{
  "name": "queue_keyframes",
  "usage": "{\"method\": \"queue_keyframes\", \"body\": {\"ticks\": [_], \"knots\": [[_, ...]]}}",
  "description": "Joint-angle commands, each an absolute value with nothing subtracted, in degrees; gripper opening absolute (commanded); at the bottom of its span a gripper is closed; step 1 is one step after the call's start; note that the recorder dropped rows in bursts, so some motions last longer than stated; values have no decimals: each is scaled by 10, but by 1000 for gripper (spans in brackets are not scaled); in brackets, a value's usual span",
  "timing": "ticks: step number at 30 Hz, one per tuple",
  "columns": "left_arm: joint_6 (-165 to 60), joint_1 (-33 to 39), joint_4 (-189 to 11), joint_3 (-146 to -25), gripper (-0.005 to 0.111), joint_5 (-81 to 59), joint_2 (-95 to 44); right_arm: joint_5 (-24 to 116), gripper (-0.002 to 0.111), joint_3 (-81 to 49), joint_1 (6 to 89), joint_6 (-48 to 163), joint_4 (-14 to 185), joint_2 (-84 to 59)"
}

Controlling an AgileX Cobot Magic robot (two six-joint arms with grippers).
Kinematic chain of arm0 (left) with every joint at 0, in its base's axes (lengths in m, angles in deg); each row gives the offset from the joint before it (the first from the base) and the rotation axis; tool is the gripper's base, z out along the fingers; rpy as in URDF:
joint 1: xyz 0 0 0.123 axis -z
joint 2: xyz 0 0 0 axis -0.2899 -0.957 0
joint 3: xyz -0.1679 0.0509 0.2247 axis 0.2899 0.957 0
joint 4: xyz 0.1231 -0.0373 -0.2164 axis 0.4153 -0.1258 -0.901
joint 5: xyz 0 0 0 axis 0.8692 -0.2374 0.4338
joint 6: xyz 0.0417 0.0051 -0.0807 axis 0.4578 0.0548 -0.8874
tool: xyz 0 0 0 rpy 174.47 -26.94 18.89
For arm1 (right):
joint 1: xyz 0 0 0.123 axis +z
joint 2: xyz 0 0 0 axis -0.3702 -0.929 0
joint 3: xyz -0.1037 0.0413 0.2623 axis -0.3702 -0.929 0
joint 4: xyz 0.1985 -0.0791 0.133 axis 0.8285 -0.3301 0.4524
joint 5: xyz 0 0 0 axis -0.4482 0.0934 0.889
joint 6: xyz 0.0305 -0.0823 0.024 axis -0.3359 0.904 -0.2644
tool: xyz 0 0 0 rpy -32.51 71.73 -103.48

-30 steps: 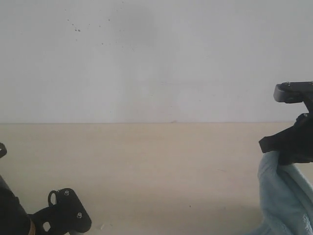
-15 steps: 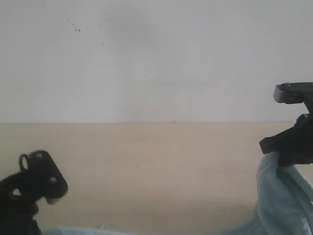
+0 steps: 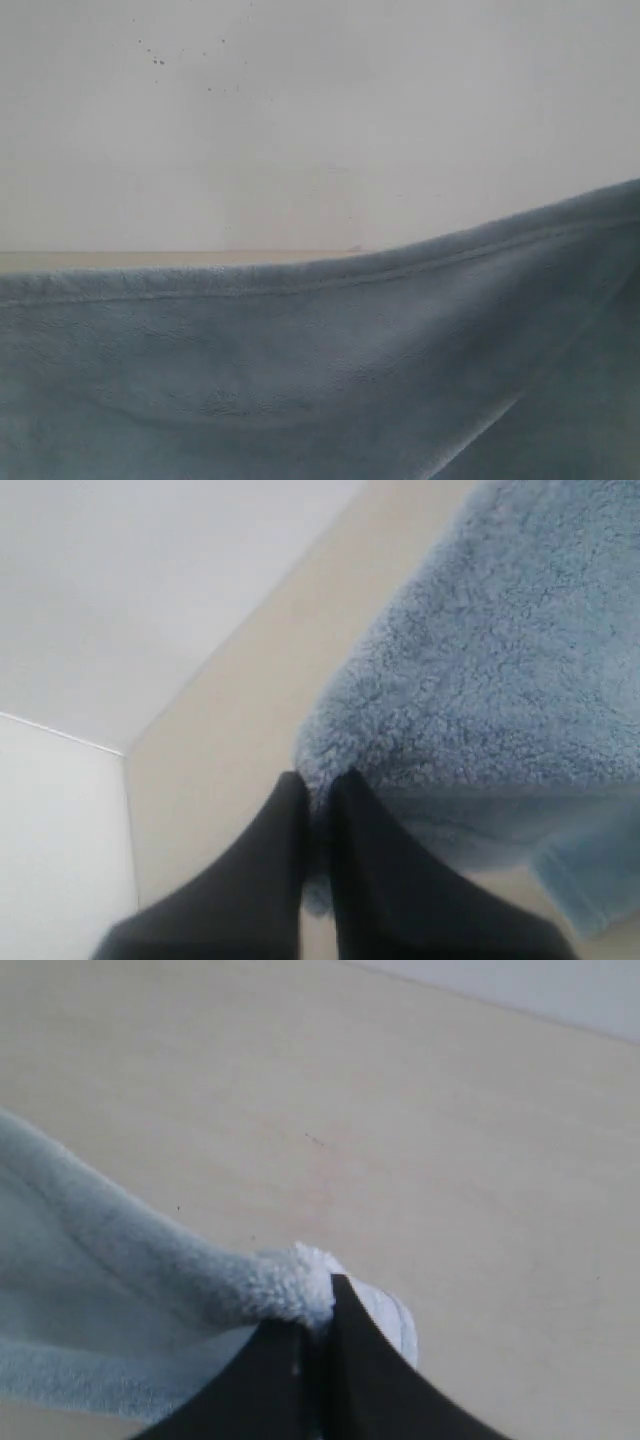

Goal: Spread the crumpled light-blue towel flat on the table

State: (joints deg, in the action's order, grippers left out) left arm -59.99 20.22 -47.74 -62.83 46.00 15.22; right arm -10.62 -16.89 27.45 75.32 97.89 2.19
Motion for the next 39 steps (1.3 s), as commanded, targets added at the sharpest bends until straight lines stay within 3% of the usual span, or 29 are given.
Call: {"method": "queue_keyframes", "body": {"ticks": [1, 9, 18, 24, 33, 39], "knots": [[-566, 204, -467, -631, 4, 444, 232, -143, 0, -145, 275, 752, 973, 107], [-542, 204, -417, -634, 4, 400, 282, -233, 0, -66, 275, 752, 973, 205], [-564, 204, -412, -631, 4, 351, 237, -234, 0, -54, 310, 739, 888, 165], [-594, 204, -321, -600, 4, 319, 78, -161, 0, -91, 359, 736, 766, 31], [-955, 176, 14, -606, 4, 249, -239, -28, 0, -107, 363, 671, 612, -205], [-1178, 119, 58, -665, 4, 270, -407, 50, 0, -107, 360, 550, 505, -331]]}}
